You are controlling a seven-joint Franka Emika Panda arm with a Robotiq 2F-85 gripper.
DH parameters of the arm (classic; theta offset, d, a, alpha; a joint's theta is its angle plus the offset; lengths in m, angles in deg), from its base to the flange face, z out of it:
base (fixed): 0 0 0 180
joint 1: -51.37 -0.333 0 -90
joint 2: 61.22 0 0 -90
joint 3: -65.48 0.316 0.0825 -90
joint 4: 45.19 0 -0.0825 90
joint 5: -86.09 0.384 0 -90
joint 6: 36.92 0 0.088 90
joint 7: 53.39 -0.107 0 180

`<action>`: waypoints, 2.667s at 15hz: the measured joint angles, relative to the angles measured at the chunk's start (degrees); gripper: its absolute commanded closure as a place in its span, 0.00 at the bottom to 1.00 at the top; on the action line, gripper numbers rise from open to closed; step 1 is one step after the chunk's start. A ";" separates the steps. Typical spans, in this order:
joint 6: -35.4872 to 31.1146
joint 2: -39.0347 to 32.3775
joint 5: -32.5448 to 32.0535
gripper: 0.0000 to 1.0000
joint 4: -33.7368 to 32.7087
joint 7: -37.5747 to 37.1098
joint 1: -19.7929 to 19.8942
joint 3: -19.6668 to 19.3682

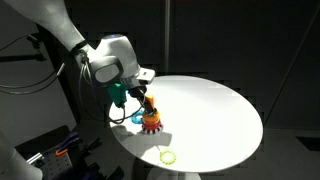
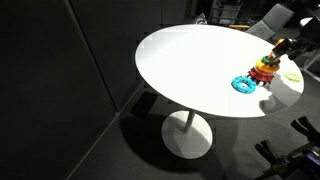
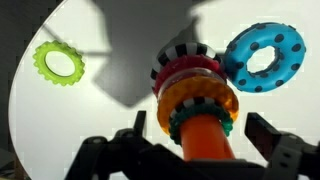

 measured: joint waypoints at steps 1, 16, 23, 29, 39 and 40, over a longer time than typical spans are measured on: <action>-0.26 -0.10 0.00 0.00 0.00 0.00 -0.05 0.19; -5.12 -3.45 -0.31 0.26 -0.30 0.12 -0.54 0.43; -6.81 -4.51 -3.71 0.58 -0.59 -0.02 -0.65 -0.83; -6.81 -4.00 -8.19 0.58 -1.20 -2.56 -2.22 -4.06; -6.28 0.62 -11.95 0.58 -1.20 -7.74 -3.50 -5.10; -5.86 1.20 -12.31 0.58 -1.17 -8.34 -3.50 -5.10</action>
